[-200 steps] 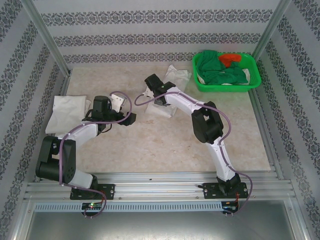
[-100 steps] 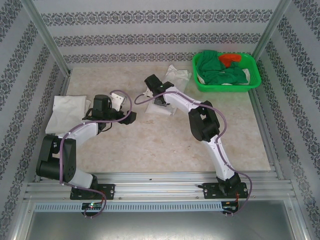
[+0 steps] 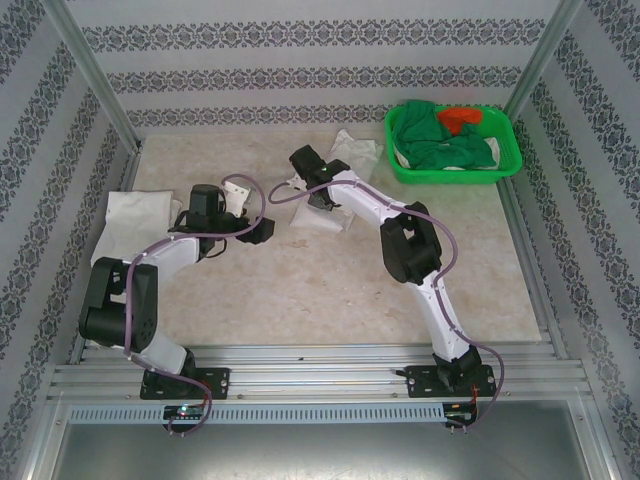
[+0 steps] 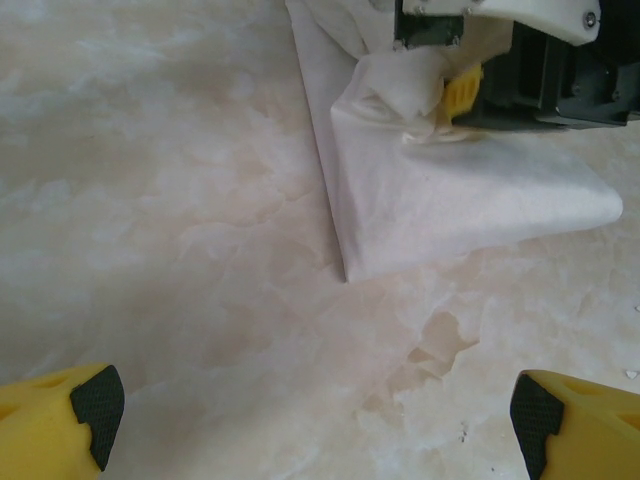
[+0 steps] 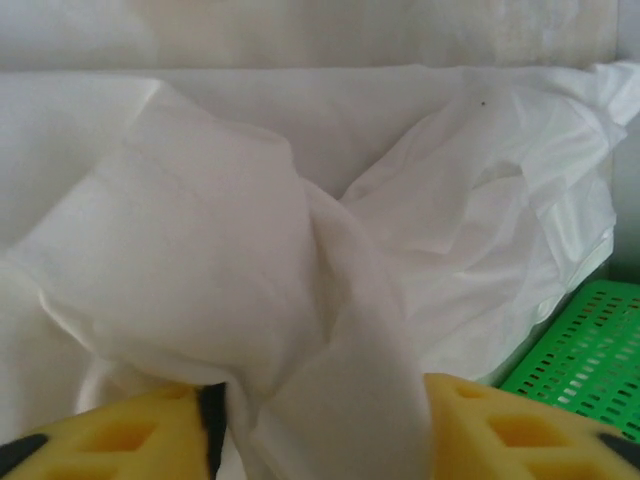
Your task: Fold and stack the t-shirts
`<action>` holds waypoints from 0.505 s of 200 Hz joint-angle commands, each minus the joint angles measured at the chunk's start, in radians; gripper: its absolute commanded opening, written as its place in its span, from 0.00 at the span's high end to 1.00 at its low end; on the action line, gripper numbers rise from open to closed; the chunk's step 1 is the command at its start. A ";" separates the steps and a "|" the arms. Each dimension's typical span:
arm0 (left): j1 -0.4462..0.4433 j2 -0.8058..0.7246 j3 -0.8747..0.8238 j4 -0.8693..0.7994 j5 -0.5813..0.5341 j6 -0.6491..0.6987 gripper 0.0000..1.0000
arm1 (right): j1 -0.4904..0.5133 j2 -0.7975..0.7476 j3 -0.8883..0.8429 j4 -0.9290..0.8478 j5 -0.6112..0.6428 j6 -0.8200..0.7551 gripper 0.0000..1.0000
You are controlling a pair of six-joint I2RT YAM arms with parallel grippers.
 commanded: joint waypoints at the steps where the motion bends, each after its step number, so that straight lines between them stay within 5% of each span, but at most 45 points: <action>1: 0.008 0.025 0.056 0.048 0.032 -0.009 0.00 | -0.009 -0.085 0.020 0.015 0.009 0.090 0.38; 49: -0.019 0.156 0.208 0.024 0.048 -0.075 0.00 | -0.069 -0.239 -0.077 0.026 -0.002 0.539 0.31; 88: -0.080 0.318 0.418 -0.065 0.081 -0.157 0.02 | -0.151 -0.385 -0.315 0.075 -0.182 0.947 0.31; 101: -0.105 0.376 0.487 -0.104 0.109 -0.147 0.12 | -0.169 -0.420 -0.397 0.116 -0.240 1.022 0.32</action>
